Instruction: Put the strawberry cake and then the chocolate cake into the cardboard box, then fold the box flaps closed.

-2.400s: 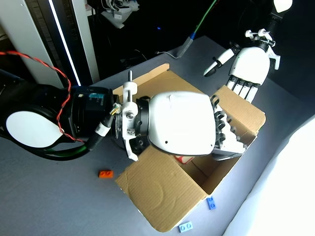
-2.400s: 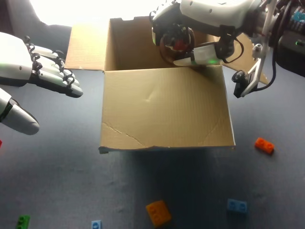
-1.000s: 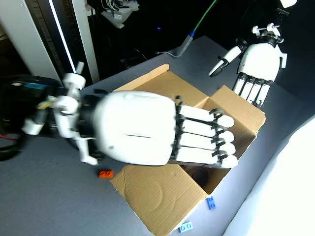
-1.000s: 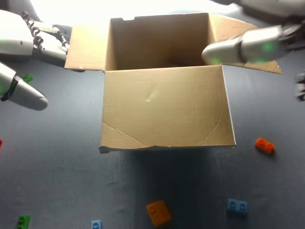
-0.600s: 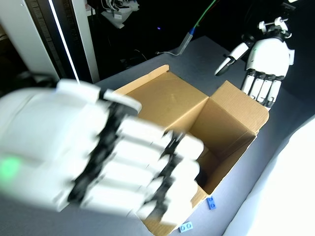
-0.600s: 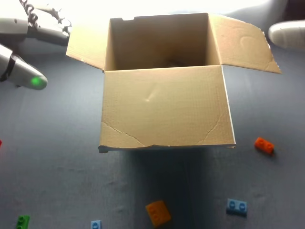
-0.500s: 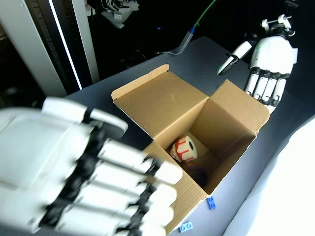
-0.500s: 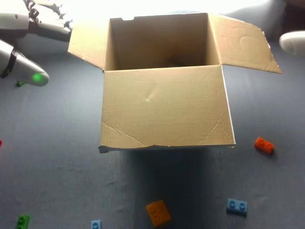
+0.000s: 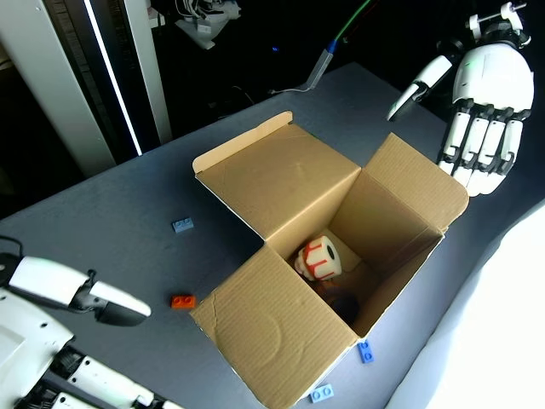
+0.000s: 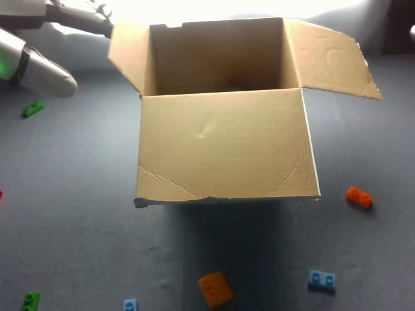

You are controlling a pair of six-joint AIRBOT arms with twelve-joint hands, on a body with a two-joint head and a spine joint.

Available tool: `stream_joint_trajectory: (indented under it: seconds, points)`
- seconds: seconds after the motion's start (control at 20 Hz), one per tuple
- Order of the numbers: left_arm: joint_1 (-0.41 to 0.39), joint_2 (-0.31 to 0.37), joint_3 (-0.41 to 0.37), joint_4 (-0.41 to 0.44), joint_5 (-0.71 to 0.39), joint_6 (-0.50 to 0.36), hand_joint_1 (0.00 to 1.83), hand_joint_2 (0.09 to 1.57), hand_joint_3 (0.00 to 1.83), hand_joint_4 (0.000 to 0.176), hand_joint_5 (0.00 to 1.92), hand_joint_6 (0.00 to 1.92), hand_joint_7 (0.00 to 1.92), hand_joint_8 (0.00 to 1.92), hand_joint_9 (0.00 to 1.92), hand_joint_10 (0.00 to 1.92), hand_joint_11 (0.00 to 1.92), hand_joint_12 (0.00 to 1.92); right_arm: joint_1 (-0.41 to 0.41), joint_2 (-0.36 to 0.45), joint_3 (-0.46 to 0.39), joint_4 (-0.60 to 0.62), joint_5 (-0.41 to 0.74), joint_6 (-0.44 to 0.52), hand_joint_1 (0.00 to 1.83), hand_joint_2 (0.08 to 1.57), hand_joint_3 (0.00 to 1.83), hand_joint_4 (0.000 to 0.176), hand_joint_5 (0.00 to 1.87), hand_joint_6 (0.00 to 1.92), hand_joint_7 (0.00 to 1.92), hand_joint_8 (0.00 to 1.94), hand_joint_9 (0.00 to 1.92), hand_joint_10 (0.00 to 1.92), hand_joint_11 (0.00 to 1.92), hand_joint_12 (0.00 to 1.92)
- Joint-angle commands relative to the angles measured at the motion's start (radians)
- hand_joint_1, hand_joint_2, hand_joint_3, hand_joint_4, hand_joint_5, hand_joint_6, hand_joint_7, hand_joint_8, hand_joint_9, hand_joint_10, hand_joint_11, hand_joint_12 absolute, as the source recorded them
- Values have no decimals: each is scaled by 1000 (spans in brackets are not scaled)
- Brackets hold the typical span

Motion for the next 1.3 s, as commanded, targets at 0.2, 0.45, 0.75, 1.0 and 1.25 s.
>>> stream_joint_trajectory:
  seconds: [0.2,0.45,0.75,1.0,1.25]
  points:
    - [-35,8,-28,-81,-1,-18,0,1142,0,0,193,1,223,3,236,2,0,752,-104,-15,3,7,165,0,0,1312,3,0,85,11,121,0,70,0,0,203]
    - [-48,9,-62,-75,2,-21,0,1134,0,0,203,2,241,3,258,4,0,826,-193,-55,7,6,201,-1,0,1309,0,0,112,8,113,1,98,6,0,157]
    - [-47,12,-133,-59,15,-21,0,1116,0,0,238,7,273,2,290,5,0,869,-257,-150,65,-107,248,85,0,1337,0,0,111,1,180,3,131,14,0,348]
    - [-30,13,-200,-42,33,-20,0,1119,0,0,209,0,251,0,272,0,0,777,-242,-242,157,-240,158,172,0,1340,3,0,92,2,135,0,104,0,0,220]
    - [-2,13,-243,-17,47,-17,0,1109,0,0,219,5,260,4,272,4,0,763,-228,-296,214,-243,150,163,0,1345,1,0,97,9,152,8,107,2,0,225]
